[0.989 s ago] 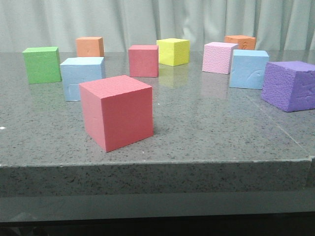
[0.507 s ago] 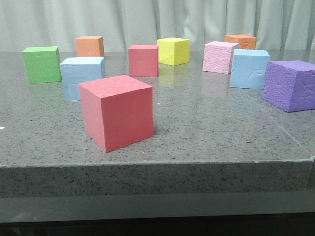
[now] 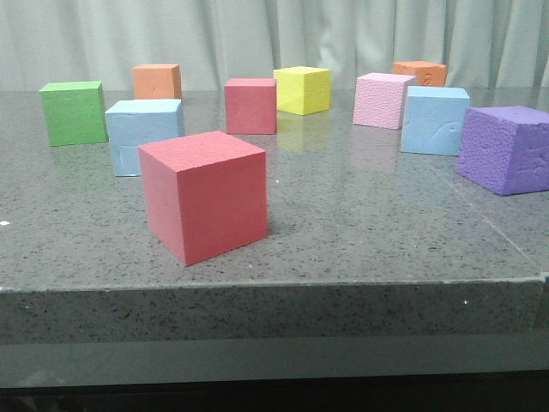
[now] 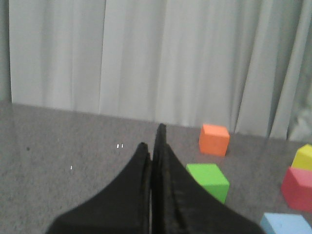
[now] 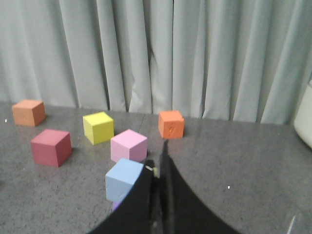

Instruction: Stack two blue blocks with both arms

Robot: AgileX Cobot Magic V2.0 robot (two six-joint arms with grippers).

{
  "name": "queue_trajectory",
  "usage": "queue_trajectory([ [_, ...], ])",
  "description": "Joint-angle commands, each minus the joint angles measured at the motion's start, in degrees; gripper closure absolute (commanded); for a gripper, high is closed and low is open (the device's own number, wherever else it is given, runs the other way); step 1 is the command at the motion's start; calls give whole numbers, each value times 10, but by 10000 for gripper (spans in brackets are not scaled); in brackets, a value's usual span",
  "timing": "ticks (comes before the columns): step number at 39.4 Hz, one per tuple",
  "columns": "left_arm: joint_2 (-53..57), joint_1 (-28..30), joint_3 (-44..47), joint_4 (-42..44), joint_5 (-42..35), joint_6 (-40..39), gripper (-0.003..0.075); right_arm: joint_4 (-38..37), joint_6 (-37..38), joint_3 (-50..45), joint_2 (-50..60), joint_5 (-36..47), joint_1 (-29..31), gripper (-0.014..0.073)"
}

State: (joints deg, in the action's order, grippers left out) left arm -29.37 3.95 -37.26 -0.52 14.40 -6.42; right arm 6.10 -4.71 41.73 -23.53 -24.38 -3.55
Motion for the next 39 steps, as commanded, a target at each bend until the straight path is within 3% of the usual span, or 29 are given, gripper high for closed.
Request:
queue_trajectory([
  [1, -61, 1, -68, -4, 48, -1, 741, 9, -2, 63, -63, -32, 4, 660],
  [7, -115, 1, -119, -4, 112, -1, 741, 46, -2, 96, -129, -83, 4, 660],
  [12, -137, 1, -120, -4, 104, -1, 741, 76, -2, 95, -150, -82, 4, 660],
  [39, -142, 1, -120, -4, 97, -1, 741, 76, -2, 95, -159, -79, 4, 660],
])
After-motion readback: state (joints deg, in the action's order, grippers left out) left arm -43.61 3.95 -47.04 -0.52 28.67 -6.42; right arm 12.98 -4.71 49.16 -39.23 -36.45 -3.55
